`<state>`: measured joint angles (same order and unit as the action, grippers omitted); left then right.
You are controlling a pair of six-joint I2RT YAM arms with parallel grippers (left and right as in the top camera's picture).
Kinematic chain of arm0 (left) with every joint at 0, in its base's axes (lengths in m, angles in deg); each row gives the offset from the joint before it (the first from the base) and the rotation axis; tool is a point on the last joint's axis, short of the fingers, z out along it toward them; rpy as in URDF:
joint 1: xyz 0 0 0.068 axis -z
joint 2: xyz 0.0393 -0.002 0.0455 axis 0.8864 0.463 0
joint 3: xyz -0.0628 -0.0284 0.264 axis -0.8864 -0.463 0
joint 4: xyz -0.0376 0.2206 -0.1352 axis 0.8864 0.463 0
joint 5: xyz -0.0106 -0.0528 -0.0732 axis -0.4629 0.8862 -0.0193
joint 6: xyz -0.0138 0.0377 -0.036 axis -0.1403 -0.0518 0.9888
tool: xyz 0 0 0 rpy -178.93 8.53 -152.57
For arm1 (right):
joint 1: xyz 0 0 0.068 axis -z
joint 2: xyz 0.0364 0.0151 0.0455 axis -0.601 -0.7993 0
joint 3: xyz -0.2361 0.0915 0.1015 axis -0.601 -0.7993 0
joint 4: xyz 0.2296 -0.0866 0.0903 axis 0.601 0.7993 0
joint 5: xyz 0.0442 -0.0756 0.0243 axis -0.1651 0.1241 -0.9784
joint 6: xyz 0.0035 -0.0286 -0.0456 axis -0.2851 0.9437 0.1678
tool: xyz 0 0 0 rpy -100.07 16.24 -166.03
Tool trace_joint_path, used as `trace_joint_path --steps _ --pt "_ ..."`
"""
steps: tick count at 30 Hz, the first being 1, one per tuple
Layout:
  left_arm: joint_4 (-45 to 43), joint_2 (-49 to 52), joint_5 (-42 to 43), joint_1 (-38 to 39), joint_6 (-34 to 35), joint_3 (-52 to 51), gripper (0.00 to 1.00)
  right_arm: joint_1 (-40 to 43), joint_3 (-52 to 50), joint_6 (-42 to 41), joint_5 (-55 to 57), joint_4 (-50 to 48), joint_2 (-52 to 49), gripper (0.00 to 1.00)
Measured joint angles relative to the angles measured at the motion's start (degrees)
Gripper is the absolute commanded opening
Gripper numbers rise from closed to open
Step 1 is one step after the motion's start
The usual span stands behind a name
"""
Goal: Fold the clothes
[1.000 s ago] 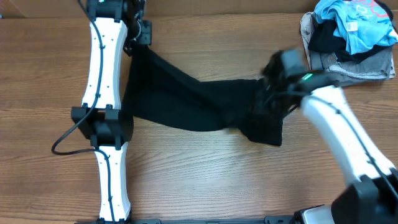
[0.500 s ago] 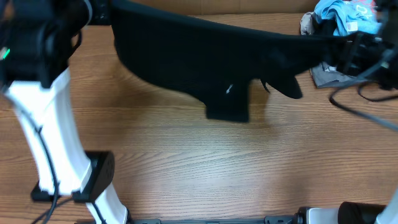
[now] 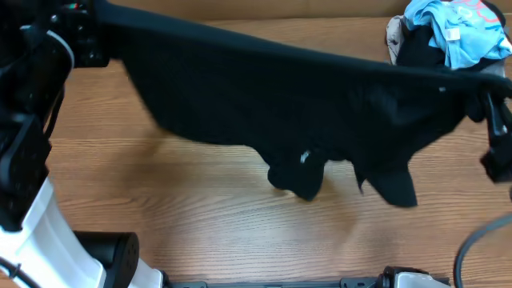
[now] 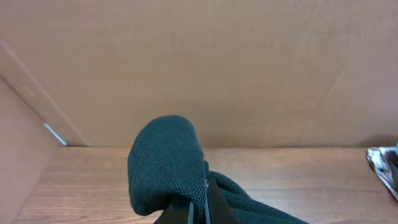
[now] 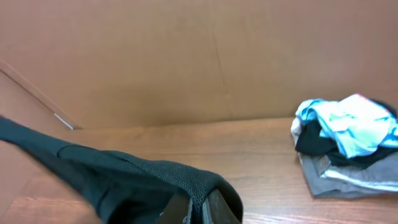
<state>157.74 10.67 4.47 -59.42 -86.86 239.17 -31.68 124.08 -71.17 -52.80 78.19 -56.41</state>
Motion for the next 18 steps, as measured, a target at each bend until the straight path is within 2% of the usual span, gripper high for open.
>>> trace_joint_path --steps 6,12,18 --pt "0.0 2.6 -1.8 0.0 0.0 0.0 0.04 0.0 -1.3 0.6 0.0 0.0 -2.3 0.04" --pt "-1.6 12.8 -3.6 0.0 0.0 -0.2 0.04 0.0 -3.4 2.4 -0.4 -0.7 -12.9 0.04" --pt "-14.5 25.4 -4.2 0.0 -0.7 -1.0 0.04 -0.2 -4.5 4.4 -0.9 -12.7 -27.1 0.04"
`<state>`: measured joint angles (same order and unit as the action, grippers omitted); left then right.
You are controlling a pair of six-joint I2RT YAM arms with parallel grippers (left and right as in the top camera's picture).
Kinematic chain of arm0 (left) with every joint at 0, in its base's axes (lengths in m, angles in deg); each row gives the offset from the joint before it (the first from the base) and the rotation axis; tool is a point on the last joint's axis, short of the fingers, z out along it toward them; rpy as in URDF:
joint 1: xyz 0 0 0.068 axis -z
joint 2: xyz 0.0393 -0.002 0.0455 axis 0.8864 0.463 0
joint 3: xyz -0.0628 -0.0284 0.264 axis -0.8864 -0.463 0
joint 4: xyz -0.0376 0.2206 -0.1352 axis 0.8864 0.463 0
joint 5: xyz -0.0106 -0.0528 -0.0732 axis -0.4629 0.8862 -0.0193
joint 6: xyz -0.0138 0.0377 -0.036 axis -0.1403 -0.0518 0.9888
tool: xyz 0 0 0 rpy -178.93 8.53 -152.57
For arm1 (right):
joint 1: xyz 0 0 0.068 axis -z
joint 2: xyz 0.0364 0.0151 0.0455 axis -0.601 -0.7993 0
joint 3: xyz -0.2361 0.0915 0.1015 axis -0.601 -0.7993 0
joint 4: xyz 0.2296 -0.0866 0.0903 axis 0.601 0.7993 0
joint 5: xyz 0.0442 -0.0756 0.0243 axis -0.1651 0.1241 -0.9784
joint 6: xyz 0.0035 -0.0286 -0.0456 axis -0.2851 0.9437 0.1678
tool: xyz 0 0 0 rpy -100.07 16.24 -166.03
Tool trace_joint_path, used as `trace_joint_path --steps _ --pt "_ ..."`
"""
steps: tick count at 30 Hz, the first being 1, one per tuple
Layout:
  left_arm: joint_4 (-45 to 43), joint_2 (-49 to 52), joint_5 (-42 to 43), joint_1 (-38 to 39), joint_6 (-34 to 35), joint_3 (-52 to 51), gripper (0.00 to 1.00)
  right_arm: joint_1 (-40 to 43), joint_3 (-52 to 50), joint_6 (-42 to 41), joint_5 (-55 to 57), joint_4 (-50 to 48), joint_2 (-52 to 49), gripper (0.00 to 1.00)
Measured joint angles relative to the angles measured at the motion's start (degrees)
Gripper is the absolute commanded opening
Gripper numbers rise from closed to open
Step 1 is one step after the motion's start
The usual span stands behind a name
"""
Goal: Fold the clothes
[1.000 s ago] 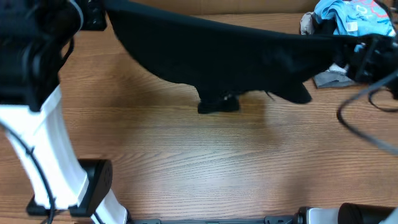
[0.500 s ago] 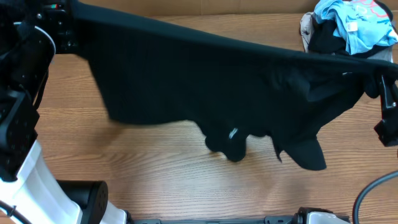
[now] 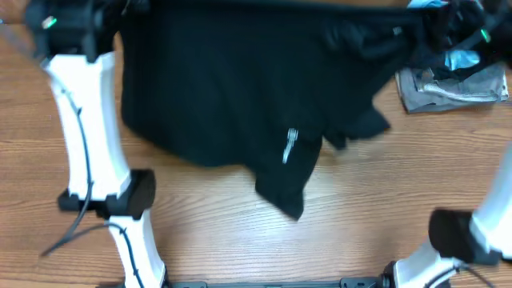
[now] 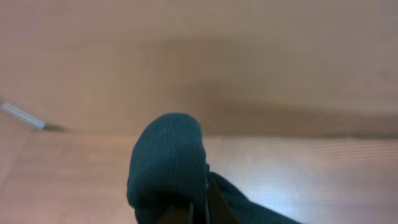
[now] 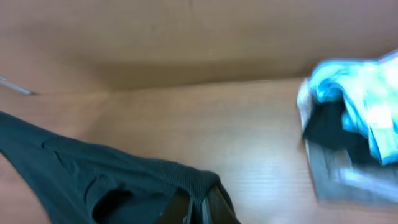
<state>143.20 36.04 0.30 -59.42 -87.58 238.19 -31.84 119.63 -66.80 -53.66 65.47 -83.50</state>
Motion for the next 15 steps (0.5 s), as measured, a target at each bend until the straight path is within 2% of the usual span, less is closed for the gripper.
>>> trace_joint_path --steps 4,9,12,15 --pt "-10.9 5.7 0.5 0.0 -0.4 -0.5 0.04 0.0 -0.7 0.4 0.0 -11.3 -6.2 0.04" --pt "-17.8 6.3 1.7 -0.4 -0.3 -0.7 0.04 0.0 -0.6 1.0 0.2 -19.1 -7.4 0.04" --pt "-16.8 5.6 2.5 -1.0 -0.3 -0.6 0.04 -0.1 0.0 1.8 0.0 -20.2 -6.9 0.04" --pt "-11.9 5.3 3.3 -1.6 -0.3 -0.6 0.04 -0.3 0.0 2.6 -0.1 -19.0 -6.7 0.04"
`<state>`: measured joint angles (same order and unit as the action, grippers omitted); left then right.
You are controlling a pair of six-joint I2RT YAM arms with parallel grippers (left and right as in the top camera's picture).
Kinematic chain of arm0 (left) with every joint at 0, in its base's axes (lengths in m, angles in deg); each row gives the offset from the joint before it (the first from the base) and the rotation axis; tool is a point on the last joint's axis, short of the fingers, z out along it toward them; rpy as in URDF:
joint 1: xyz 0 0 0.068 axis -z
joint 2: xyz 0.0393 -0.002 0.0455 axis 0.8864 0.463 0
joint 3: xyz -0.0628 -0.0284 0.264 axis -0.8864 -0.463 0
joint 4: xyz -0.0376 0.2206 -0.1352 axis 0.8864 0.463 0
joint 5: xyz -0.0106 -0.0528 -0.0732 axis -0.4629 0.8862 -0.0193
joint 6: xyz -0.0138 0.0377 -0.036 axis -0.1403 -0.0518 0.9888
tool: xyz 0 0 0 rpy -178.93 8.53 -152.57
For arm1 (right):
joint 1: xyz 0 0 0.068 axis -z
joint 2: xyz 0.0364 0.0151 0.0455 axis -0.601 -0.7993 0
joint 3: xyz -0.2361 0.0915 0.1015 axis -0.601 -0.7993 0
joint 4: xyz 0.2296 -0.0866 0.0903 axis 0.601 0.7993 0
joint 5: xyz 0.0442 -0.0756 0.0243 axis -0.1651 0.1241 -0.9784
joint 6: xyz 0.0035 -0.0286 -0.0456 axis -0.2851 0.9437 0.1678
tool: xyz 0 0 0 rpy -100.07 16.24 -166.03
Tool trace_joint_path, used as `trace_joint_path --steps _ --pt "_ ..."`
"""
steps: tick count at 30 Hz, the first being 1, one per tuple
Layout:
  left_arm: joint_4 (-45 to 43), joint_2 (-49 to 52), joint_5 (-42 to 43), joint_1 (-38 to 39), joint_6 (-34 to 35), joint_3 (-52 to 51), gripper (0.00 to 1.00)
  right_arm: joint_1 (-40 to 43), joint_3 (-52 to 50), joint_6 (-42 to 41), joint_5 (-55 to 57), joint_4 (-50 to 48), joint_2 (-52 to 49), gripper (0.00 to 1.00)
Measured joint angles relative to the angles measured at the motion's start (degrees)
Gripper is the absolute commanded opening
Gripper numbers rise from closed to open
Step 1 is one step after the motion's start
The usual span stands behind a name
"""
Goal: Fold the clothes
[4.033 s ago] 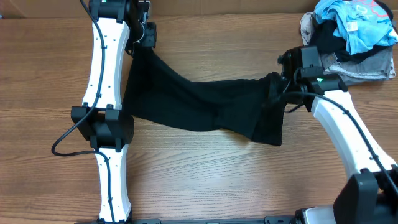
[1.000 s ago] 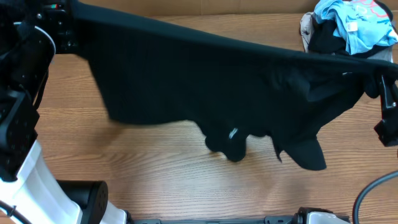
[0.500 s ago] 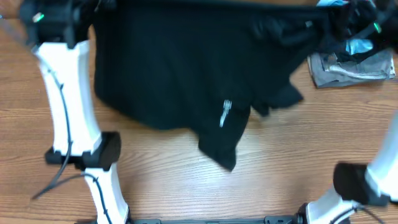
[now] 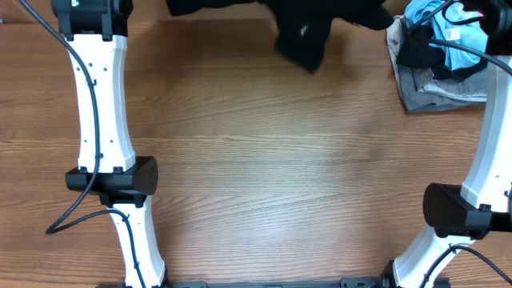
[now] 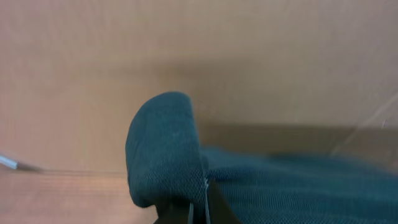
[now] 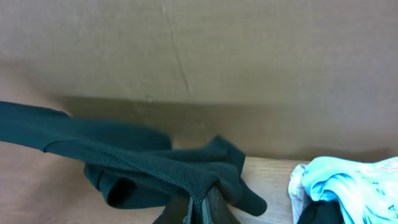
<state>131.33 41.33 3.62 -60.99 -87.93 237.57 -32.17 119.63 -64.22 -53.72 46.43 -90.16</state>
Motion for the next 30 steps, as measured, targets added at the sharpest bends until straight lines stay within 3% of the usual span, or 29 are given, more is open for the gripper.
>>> trace_joint_path --steps 6,16,23,30 --pt "11.6 0.0 0.4 -0.8 0.0 -1.4 0.04 -0.1 -3.8 0.7 -1.6 6.5 0.0 0.04" --pt "25.6 2.5 0.7 -1.4 0.3 -11.5 0.04 -0.1 -21.9 0.7 -2.1 14.9 -3.2 0.04" --pt "36.7 3.0 0.8 -1.8 1.4 -12.3 0.04 0.0 -23.2 0.7 -1.7 23.7 -3.3 0.04" --pt "37.8 2.7 4.0 -1.9 2.0 -13.4 0.04 0.0 -24.6 -1.8 1.1 30.9 -1.3 0.04"
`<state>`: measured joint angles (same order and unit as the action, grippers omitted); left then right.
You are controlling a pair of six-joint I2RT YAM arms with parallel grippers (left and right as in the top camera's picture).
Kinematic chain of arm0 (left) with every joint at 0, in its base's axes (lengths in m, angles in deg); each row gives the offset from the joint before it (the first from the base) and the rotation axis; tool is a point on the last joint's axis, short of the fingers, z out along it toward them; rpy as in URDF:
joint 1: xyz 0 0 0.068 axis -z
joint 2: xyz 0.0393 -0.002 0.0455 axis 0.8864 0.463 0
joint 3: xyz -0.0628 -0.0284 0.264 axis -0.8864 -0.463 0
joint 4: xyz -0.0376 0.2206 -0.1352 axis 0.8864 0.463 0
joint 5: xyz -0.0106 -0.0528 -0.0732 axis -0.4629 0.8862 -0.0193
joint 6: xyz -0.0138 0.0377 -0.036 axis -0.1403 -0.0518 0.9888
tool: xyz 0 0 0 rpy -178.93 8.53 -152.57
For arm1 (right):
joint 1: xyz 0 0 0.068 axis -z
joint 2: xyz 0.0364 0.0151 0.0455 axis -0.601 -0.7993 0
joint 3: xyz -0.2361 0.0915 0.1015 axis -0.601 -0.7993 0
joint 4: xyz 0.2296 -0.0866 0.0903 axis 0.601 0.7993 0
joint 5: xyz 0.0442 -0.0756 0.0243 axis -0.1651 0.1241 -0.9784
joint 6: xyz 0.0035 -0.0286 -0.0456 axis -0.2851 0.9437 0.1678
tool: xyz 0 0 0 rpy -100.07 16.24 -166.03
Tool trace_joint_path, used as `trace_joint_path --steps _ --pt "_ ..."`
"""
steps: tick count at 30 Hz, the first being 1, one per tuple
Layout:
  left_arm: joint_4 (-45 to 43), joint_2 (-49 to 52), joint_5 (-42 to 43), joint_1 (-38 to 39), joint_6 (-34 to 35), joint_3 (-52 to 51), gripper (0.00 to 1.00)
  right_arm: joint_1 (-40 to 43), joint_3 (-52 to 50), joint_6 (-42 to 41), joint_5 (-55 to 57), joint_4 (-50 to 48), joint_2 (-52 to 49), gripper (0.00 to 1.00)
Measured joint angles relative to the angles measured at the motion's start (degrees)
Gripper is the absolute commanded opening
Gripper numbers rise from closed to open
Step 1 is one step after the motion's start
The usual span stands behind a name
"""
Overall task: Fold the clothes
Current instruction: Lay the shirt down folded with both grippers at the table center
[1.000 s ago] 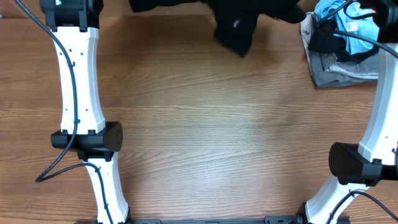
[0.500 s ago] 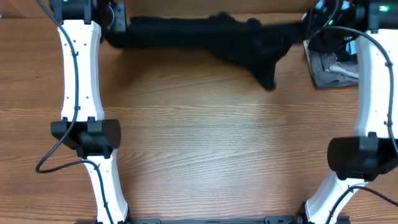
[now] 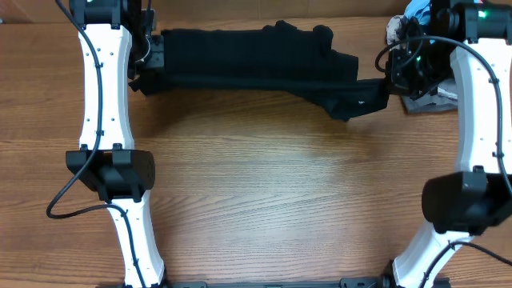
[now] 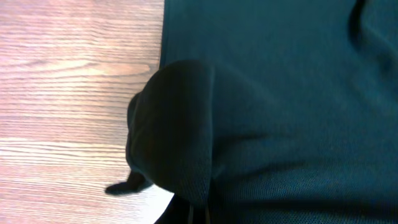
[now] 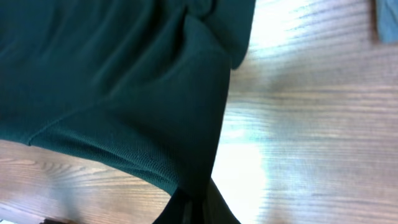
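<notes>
A black garment (image 3: 248, 60) lies stretched across the far side of the wooden table, a bunched part (image 3: 352, 98) at its right end. My left gripper (image 3: 146, 68) is shut on the garment's left end; the left wrist view shows dark mesh cloth (image 4: 273, 106) folded over the gripper (image 4: 199, 214). My right gripper (image 3: 392, 80) is shut on the right end; the right wrist view shows the cloth (image 5: 124, 93) pinched at the gripper (image 5: 198, 208) just above the wood.
A pile of other clothes (image 3: 416, 48), light blue, black and grey, sits at the far right corner behind the right arm. Both arms' white links stand along the left and right sides. Bare wood (image 3: 272, 184) fills the middle and front.
The garment was at the table's far edge, mostly out of the overhead view. Now it lies lower, stretched flat on the far part of the table, both grippers down near the wood.
Both grippers held the black garment stretched high over the table, its lower part hanging. Then it was further back, then at the far edge. Now it is laid along the far side, still held at both ends.
</notes>
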<state>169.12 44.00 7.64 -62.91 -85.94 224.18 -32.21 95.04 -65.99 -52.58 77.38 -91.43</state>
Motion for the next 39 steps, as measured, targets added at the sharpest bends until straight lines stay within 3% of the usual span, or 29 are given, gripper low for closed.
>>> trace_joint_path --steps 6,11,15,25,31,39 --pt "0.0 -4.5 0.7 0.0 0.4 -10.3 0.04 0.0 -17.1 -2.2 0.9 -6.4 10.4 0.04" --pt "0.0 -12.3 -0.3 -0.5 1.5 -22.9 0.04 0.1 -38.8 -5.1 0.5 -14.6 25.1 0.04" --pt "0.0 -19.8 -1.4 -0.7 4.1 -31.5 0.04 0.1 -49.6 -7.6 0.1 -14.7 36.3 0.04" --pt "-8.3 -33.7 -2.5 -0.8 9.1 -54.7 0.04 0.2 -55.8 -10.6 -0.1 -10.2 45.8 0.04" --pt "-15.5 -34.4 -2.1 -1.2 11.4 -70.1 0.04 0.5 -61.5 -11.3 -0.7 -12.9 45.9 0.04" --pt "-26.0 -34.5 -1.7 -1.3 13.7 -80.7 0.04 0.5 -63.2 -11.5 -1.2 -21.4 43.0 0.04"
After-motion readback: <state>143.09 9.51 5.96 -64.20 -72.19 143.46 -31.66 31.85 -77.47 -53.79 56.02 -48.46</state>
